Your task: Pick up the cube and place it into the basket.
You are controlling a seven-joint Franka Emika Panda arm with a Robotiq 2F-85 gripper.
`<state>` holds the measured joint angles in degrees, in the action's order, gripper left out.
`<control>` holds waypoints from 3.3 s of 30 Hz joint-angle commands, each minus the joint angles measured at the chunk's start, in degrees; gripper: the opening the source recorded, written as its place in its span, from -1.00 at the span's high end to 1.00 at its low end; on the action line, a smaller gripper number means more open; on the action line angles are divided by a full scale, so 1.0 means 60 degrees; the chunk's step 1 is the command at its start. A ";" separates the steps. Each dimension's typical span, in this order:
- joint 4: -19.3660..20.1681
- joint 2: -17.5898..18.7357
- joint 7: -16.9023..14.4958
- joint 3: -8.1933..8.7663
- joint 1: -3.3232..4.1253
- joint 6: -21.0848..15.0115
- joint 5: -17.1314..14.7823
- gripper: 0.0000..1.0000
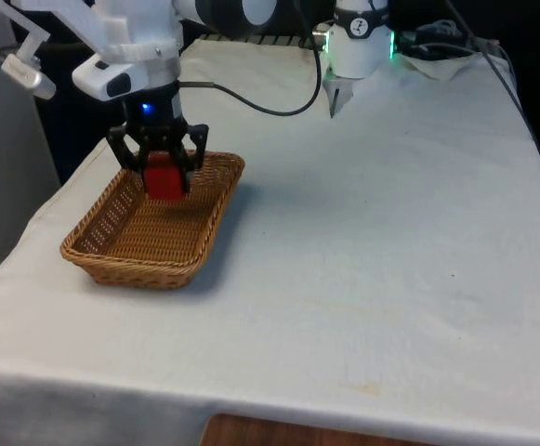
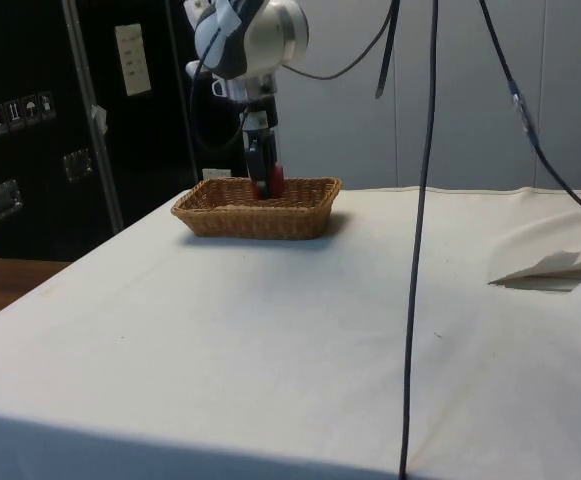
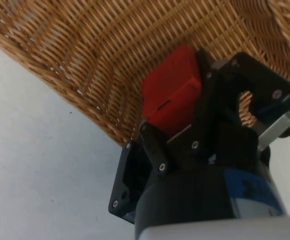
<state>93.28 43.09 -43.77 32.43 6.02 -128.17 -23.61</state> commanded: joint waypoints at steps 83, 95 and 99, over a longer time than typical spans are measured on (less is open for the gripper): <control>0.0468 -0.1031 -0.0134 0.0535 0.0315 0.0439 -0.0372 -1.00; 0.0554 -0.1557 -0.0134 0.0640 0.0449 0.0573 -0.0105 -1.00; 0.0583 -0.1719 -0.0162 0.0640 0.0477 0.0602 0.0029 -1.00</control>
<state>96.31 33.40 -44.75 35.92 8.42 -124.50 -24.12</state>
